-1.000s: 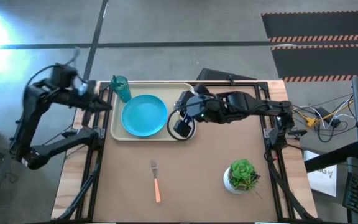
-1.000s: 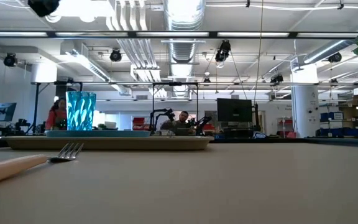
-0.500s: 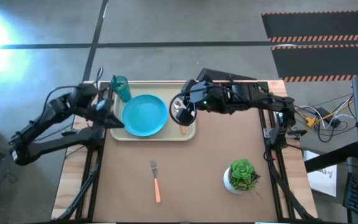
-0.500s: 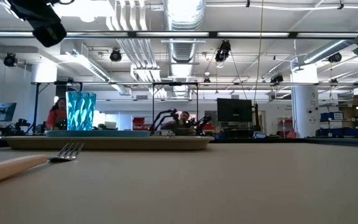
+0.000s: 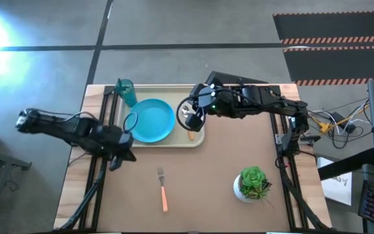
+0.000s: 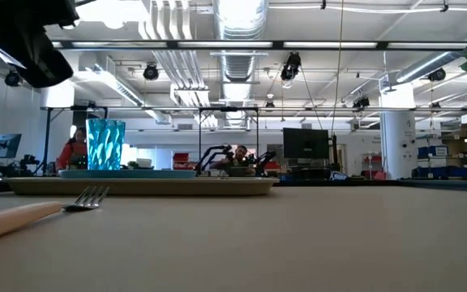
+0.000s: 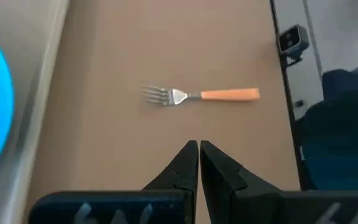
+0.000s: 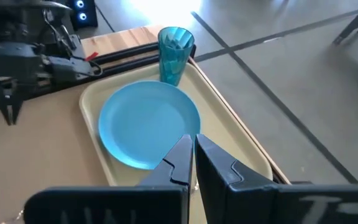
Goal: Pick and place plate/cup/fork/spoon on tray
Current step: Put the fork on the white serving tray to the right of the light blue plate
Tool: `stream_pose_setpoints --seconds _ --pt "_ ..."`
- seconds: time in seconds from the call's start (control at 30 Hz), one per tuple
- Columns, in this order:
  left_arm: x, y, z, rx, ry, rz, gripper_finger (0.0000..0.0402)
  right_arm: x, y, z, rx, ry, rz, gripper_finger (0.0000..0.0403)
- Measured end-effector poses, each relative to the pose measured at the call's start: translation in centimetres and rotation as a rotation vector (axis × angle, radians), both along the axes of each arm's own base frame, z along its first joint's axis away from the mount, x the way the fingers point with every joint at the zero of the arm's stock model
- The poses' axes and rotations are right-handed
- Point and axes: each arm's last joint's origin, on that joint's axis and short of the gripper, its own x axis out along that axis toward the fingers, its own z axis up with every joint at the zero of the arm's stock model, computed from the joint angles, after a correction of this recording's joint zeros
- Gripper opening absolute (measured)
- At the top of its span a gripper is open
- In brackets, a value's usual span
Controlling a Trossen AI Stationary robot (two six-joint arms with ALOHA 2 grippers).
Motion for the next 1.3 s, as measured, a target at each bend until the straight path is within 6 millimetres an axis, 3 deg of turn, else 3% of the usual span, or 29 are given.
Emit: stream_pose_setpoints --seconds 0.23,0.5,0.73,1.07,1.3 --pt "1.1 -2.3 -3.1 0.033 0.187 0.042 0.0000 0.0 0.1 -0.1 0.018 0.012 0.048 0.0008" --pt "4.6 -5.9 -6.4 0.059 0.274 -0.041 0.0000 0.1 0.3 -0.1 0.024 0.027 0.113 0.0008" --pt "7.2 -7.3 -9.0 0.108 0.377 -0.047 0.0000 0.1 0.3 -0.1 0.017 0.032 0.123 0.0008" --pt "10.8 -8.8 -11.5 0.090 0.296 -0.064 0.0000 0.1 0.3 -0.1 0.008 0.037 0.131 0.0008" --pt "12.6 -8.7 -12.5 0.054 0.225 -0.060 0.0000 0.1 0.3 -0.1 0.010 0.037 0.132 0.0009"
